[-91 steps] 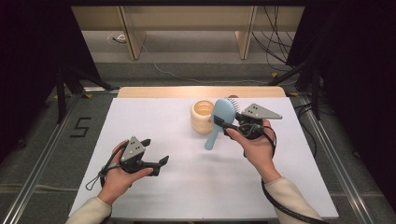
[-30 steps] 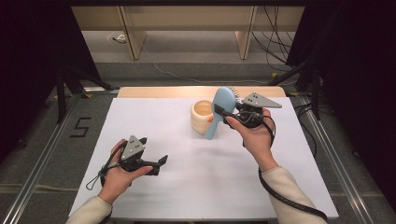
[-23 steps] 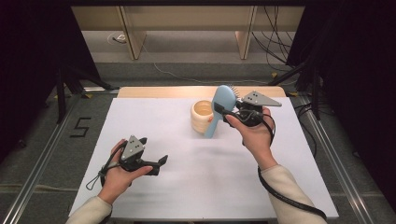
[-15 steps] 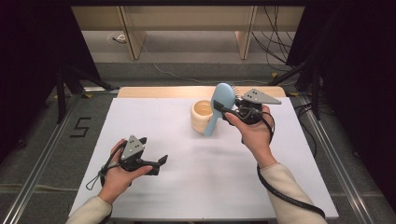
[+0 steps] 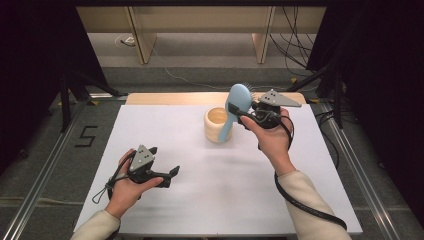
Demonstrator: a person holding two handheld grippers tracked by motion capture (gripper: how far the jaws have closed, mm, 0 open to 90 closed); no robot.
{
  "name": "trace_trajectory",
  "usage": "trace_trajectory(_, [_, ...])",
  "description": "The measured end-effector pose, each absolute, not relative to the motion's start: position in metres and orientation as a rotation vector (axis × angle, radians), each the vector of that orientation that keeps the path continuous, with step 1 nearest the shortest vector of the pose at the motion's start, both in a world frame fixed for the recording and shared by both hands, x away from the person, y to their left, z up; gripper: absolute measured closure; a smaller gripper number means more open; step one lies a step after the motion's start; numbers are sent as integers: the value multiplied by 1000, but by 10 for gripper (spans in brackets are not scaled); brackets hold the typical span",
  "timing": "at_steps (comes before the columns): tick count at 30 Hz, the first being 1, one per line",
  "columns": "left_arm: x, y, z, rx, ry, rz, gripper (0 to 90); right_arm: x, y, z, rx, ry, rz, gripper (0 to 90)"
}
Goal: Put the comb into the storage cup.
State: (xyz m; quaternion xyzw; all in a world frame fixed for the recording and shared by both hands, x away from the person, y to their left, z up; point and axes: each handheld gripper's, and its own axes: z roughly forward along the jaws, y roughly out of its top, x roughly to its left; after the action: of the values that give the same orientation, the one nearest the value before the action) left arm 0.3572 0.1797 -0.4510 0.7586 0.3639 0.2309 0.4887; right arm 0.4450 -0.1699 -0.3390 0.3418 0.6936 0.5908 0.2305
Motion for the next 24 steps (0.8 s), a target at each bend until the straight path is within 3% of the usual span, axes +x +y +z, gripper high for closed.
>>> trace_trajectory(24, [357, 179, -451, 1841, 886, 559, 0, 451, -171, -331, 951, 1827, 1645, 517])
